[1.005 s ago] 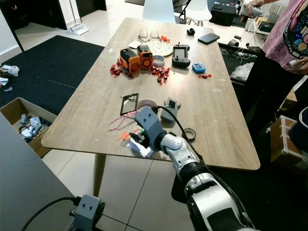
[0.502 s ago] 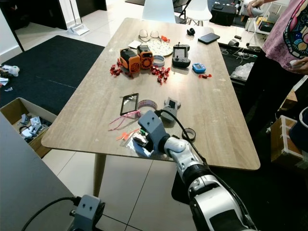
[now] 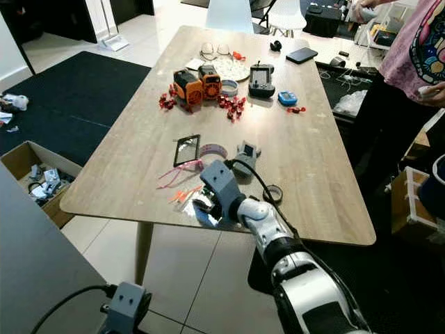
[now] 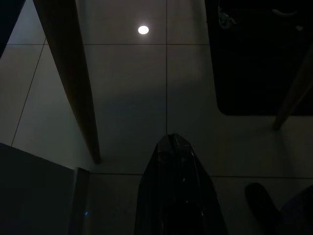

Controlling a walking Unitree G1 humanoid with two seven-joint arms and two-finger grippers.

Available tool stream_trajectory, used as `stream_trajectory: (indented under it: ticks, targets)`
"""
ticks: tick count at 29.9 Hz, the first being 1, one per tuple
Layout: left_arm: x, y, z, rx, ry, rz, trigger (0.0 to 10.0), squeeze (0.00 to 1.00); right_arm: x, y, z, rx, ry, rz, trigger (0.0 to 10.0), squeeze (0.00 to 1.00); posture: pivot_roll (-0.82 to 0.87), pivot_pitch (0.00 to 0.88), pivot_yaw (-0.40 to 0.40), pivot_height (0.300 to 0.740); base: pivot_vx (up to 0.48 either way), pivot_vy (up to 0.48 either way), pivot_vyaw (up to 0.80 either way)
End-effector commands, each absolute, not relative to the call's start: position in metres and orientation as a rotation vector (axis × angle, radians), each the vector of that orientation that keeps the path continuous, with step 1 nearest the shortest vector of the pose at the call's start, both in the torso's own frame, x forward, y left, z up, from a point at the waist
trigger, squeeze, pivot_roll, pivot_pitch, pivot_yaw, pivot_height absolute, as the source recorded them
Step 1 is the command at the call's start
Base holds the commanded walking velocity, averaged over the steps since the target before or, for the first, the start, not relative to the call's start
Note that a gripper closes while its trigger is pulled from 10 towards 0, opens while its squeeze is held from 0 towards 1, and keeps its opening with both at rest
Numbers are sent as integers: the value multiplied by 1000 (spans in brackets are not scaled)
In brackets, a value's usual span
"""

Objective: Hang keys on a hook

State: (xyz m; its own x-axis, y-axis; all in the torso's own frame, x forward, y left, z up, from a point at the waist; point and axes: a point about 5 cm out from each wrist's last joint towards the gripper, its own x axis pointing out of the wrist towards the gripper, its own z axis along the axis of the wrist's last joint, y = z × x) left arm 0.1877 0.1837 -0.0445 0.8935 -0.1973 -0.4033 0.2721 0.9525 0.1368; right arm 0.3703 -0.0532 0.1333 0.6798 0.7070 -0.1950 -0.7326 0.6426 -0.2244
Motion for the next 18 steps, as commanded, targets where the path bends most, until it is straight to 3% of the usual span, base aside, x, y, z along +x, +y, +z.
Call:
stream_trajectory:
  ticks: [1, 18]
  targets:
    - [183, 178, -48, 179, 418, -261, 10000, 0, 371, -55, 130, -272, 123, 806, 10000, 0, 49, 137, -77, 740, 0, 0, 0]
    - [176, 178, -50, 173, 424, -250, 10000, 0, 373, -48, 134, -272, 139, 834, 10000, 0, 61, 161, -97, 740, 0, 0, 0]
